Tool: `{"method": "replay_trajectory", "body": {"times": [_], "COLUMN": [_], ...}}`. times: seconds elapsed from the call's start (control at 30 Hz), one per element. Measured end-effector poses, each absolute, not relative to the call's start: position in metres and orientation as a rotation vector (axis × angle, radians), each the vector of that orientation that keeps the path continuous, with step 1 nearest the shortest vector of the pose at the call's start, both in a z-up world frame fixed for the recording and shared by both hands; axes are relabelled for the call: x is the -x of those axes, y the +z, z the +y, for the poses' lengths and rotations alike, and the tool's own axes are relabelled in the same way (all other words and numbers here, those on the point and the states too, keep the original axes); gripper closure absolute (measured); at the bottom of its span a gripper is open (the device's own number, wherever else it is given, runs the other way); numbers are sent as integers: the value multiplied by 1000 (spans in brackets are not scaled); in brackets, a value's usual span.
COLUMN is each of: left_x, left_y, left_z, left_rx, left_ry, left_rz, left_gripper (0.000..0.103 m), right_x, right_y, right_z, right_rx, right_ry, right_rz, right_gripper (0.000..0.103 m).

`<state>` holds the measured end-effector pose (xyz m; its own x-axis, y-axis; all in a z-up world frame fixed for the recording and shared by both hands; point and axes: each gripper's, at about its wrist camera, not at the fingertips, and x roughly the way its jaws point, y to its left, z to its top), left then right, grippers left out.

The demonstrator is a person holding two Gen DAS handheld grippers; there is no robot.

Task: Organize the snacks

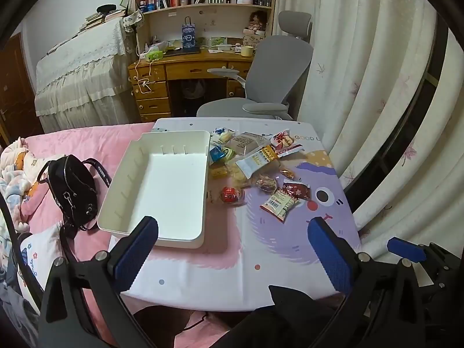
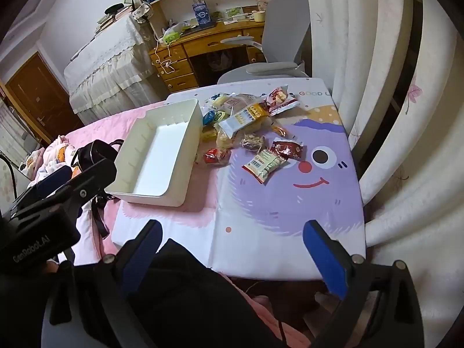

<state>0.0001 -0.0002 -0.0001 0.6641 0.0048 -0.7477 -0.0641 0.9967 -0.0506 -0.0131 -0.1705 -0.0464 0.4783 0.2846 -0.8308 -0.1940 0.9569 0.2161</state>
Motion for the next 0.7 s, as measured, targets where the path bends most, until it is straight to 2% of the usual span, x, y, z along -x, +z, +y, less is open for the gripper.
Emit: {"method": "replay_trajectory", "body": {"times": [0.7], "left_x": [-5], "left_y": [3], "left_z": [3], "left_rx": [73], "left_ry": [31], "left_rz": [859], "left_gripper": [1], "right_x": [9], "right_y": [-47], "right_z": [-170], "right_rx": [-110], "right_ry": [299], "right_rz": [1043], "right_gripper": [5]}}
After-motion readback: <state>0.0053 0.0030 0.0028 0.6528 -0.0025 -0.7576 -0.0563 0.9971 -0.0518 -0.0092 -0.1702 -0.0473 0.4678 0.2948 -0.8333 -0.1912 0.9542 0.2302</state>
